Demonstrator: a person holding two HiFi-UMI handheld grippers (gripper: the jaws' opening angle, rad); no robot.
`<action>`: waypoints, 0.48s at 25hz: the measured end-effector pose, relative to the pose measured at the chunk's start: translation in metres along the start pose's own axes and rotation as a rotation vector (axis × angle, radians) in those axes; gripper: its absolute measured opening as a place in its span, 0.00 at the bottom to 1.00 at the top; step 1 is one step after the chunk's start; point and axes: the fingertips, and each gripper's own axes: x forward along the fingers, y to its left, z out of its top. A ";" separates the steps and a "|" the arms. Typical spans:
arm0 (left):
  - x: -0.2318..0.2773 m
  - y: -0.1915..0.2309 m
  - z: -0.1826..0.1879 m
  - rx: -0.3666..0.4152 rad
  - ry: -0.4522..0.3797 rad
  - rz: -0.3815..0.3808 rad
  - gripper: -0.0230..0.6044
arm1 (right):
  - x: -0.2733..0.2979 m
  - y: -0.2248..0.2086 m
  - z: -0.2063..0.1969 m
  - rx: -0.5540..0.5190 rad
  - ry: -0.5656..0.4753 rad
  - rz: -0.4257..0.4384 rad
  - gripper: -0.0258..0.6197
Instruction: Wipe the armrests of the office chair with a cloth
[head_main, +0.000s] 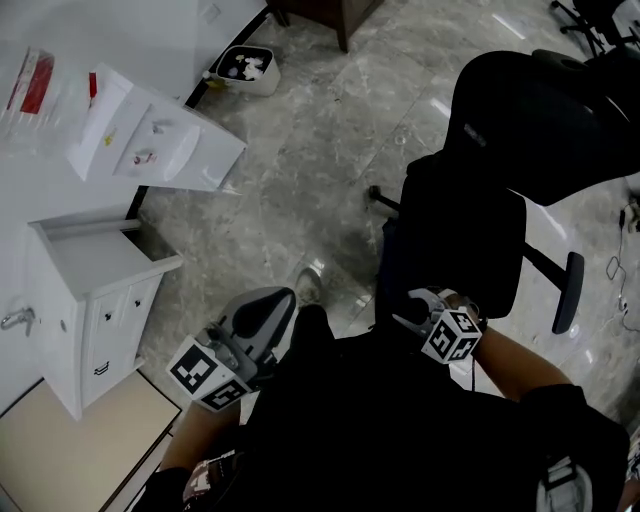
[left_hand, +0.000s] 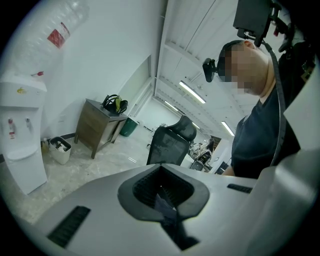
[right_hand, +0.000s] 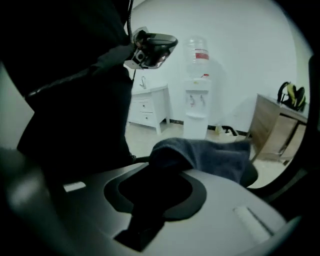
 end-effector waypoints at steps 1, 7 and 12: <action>0.001 -0.001 -0.001 0.000 0.003 -0.007 0.03 | 0.001 0.019 -0.002 0.027 -0.006 0.053 0.16; 0.006 -0.005 -0.008 0.000 0.015 -0.020 0.03 | -0.039 -0.102 0.027 0.339 -0.257 -0.082 0.16; 0.000 -0.009 -0.017 0.016 0.035 0.013 0.03 | -0.013 -0.205 0.007 0.775 -0.258 0.139 0.17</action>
